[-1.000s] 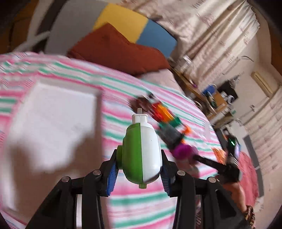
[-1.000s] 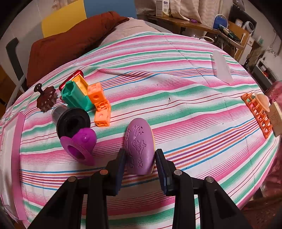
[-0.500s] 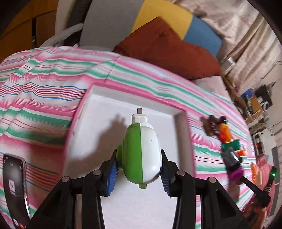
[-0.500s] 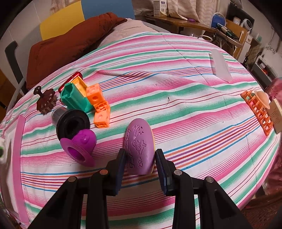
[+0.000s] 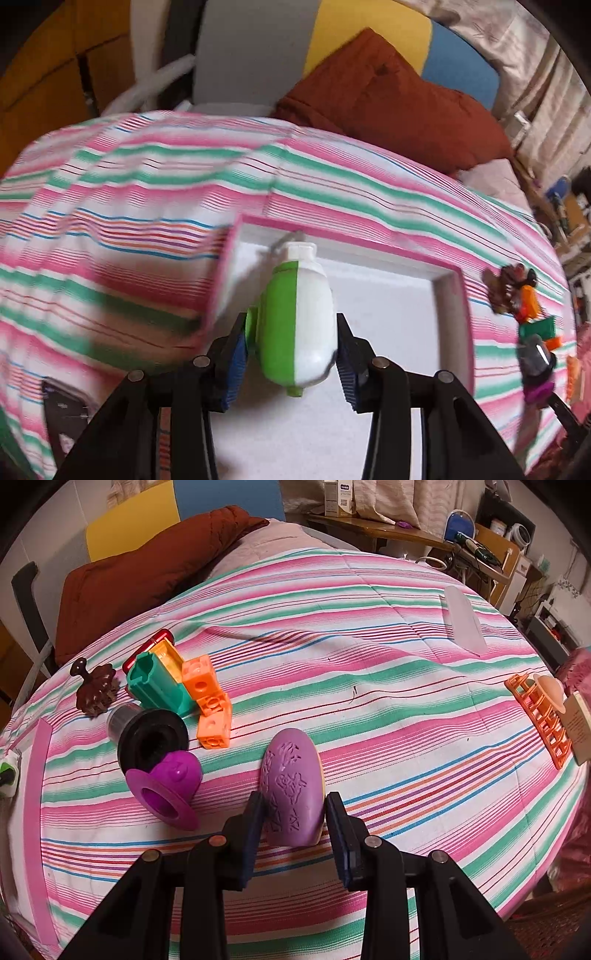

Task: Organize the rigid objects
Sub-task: 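Carry the white-green bottle into the white tray and open the left gripper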

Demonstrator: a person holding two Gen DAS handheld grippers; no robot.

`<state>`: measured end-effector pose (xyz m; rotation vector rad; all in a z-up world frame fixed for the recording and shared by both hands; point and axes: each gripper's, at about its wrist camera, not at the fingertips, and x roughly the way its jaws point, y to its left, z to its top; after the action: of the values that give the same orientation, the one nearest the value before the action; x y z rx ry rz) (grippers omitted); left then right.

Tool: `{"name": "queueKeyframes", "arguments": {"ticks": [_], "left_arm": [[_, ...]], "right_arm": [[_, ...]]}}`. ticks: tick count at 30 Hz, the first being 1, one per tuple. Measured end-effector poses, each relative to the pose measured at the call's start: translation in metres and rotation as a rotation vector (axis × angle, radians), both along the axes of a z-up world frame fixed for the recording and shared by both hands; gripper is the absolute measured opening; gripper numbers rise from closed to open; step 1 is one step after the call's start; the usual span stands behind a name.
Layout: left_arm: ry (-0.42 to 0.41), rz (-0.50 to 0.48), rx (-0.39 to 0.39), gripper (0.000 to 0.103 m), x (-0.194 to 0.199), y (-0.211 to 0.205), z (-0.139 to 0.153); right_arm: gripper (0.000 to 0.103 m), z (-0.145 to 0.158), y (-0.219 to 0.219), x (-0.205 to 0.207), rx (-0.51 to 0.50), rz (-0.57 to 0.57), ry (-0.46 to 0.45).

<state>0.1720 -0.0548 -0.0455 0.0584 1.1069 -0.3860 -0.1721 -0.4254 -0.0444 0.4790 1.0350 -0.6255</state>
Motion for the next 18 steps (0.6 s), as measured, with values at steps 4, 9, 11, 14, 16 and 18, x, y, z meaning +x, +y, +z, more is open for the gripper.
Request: {"name": "queueKeyframes", "arguments": {"ticks": [4,9,11,14,16,18], "left_arm": [[-0.053,0.036,-0.032,0.045,-0.017,0.015,0.015],[-0.099,0.054,-0.099,0.045,-0.046,0.036,0.031],[-0.102,0.084,-0.138,0.045,-0.06,0.049,0.032],[-0.049,0.102,-0.23,0.045,-0.082,0.065,0.029],[-0.016,0.09,-0.274,0.045,-0.096,0.069,0.025],[-0.006,0.067,-0.301,0.045,-0.11,0.068,0.022]], "right_arm": [[0.035,0.0,0.0,0.0,-0.002,0.002,0.002],[0.035,0.0,0.001,0.0,-0.005,0.005,0.006],[0.035,0.0,0.0,0.0,-0.005,0.006,0.006],[0.035,0.0,0.0,-0.001,-0.004,0.005,0.005],[0.034,0.0,0.0,-0.001,-0.002,0.001,0.0],[0.034,0.001,-0.001,-0.003,0.008,-0.006,-0.009]]}}
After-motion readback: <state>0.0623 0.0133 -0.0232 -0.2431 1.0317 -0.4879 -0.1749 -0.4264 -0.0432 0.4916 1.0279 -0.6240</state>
